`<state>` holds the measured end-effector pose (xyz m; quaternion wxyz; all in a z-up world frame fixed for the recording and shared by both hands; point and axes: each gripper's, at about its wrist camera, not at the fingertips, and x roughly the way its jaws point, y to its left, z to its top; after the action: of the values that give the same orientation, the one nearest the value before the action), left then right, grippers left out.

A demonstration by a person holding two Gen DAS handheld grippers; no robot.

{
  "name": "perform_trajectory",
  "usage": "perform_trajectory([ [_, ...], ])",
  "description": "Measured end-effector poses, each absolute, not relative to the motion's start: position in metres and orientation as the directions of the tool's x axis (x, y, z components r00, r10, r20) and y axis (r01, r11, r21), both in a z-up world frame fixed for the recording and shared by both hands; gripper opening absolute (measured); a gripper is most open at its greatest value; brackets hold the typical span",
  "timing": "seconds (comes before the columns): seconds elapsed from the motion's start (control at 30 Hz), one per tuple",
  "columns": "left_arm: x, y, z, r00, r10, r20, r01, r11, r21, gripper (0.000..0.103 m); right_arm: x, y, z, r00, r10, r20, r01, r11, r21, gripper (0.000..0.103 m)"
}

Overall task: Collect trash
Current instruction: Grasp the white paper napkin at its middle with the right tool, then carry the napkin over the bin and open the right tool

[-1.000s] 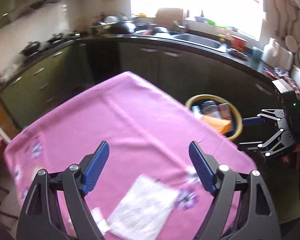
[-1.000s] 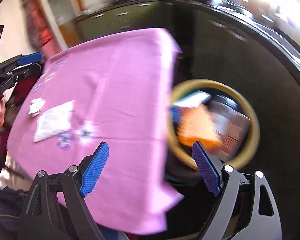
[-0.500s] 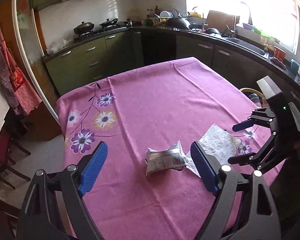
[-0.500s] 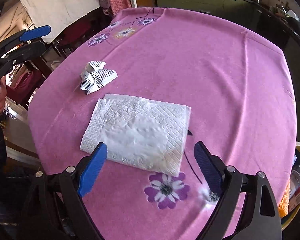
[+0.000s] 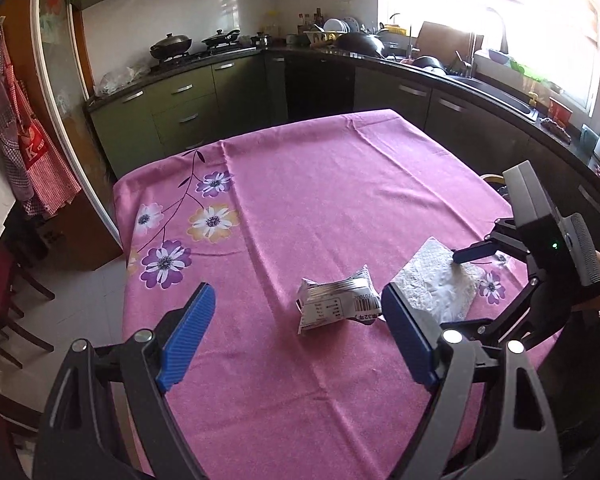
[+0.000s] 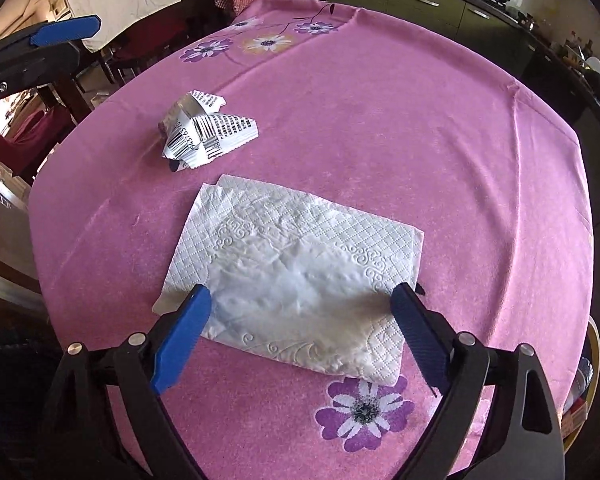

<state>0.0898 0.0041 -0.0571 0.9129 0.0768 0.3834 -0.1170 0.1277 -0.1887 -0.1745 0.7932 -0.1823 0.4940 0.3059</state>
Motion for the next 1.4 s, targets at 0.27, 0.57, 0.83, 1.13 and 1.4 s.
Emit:
perform_trajectory([
  [0.27,0.090,0.003,-0.059,0.675,-0.162,-0.719,0.278,0.960,0.044,0.082,0.122,-0.196,-0.164,0.331,0.314,-0.890,-0.663,0.749,0.017,0.019],
  [0.57,0.091,0.001,-0.058,0.677,-0.157,-0.719,0.280,0.959,0.053,0.082,0.115,-0.208,-0.149,0.381,0.336,-0.861,-0.632,0.774,0.023,0.006],
  [0.83,0.090,-0.003,-0.060,0.674,-0.180,-0.716,0.298,0.954,0.041,0.085,0.126,-0.301,-0.096,0.548,0.255,-0.797,-0.423,0.906,-0.001,0.006],
  [1.13,0.092,-0.016,-0.061,0.665,-0.197,-0.720,0.326,0.944,0.043,0.085,0.176,-0.465,-0.117,0.544,-0.055,-0.837,-0.020,0.997,-0.079,0.007],
  [1.4,0.093,-0.023,-0.058,0.665,-0.185,-0.724,0.332,0.941,0.064,0.085,0.198,-0.522,-0.165,0.457,-0.119,-0.882,0.093,0.992,-0.086,0.042],
])
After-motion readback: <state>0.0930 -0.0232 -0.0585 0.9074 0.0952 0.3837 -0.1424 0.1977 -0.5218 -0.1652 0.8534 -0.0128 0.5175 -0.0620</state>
